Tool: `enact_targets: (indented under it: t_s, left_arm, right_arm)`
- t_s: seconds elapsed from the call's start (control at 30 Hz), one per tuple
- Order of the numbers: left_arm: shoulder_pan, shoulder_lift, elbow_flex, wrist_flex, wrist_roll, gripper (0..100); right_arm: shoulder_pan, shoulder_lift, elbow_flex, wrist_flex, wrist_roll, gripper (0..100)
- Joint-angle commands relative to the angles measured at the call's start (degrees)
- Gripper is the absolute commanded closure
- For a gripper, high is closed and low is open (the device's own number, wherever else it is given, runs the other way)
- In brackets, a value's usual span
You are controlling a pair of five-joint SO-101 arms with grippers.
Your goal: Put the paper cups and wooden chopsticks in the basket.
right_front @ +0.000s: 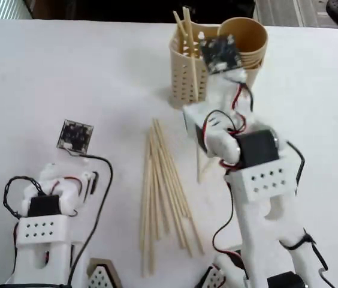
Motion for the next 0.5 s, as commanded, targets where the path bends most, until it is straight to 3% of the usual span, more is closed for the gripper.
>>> enact_targets:
  t_s: [0.0,0.33,0.47]
  left_arm:
    - [-0.7,-1.3,-0.3,-1.2,-0.6,80]
    - [-0.7,-1.3,-0.3,-1.2,-0.6,80]
    - [-0.7,-1.3,-0.3,-1.2,-0.6,80]
  right_arm:
    - [0.8,-2.0,-9.8,-6.6,-3.3,98.1]
    - [4.8,0.8,-10.9,-42.9,-3.3,98.1]
    - [7.8,7.8,-10.9,-51.5,-3.2,98.1]
